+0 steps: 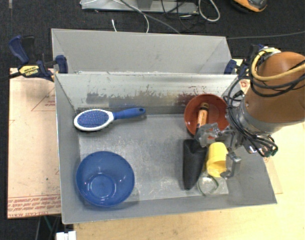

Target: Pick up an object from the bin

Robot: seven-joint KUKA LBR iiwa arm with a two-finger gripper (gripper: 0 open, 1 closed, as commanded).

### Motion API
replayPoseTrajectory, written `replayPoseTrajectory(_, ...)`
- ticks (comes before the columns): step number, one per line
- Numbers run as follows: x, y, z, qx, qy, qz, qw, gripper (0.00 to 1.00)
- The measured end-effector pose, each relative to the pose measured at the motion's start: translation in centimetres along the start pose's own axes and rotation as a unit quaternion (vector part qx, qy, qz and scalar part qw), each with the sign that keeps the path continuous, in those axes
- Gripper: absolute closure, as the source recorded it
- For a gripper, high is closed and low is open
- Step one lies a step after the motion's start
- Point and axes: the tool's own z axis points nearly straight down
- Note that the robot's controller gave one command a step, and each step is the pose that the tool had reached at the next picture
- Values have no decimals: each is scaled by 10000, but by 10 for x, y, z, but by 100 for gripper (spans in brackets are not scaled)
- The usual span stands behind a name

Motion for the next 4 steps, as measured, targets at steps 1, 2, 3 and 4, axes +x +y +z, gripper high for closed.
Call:
replayPoseTrajectory(1, -5, 9, 99, -54, 69, 226, 9997, 0)
replayPoseTrajectory(2, -2, 8, 97, 1, -26, 164, 9999, 0)
replayPoseTrajectory(3, 1, -6, 141, -54, 40, -839, 9965, 0)
replayPoseTrajectory(4, 0, -5, 139, -49, 32, -842, 9964, 0)
